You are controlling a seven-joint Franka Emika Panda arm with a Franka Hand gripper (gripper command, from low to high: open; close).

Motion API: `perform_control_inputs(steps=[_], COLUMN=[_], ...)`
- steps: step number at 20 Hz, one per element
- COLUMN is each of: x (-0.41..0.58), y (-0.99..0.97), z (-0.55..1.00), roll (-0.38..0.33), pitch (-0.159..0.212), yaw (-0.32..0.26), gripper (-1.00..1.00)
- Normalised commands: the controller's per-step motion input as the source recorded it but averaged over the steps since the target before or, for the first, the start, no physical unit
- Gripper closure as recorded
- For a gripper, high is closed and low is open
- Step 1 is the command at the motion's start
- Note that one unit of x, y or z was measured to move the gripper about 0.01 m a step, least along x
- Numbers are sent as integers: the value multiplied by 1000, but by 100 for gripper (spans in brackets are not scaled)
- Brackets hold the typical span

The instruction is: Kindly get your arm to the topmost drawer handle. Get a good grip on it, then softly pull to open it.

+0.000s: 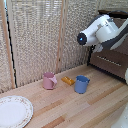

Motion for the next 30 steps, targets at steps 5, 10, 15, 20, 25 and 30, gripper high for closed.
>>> perform_control_inputs(steps=[5,10,15,20,25,30], x=[137,113,89,24,29,23], y=[1000,923,141,97,423,530], z=[-185,-70,5,300,231,153], roll=[-10,-38,-17,175,311,334], pitch=[11,18,0,13,2,1], yaw=[0,0,6,10,0,-15], gripper=[100,100,-100,-100,-100,-100])
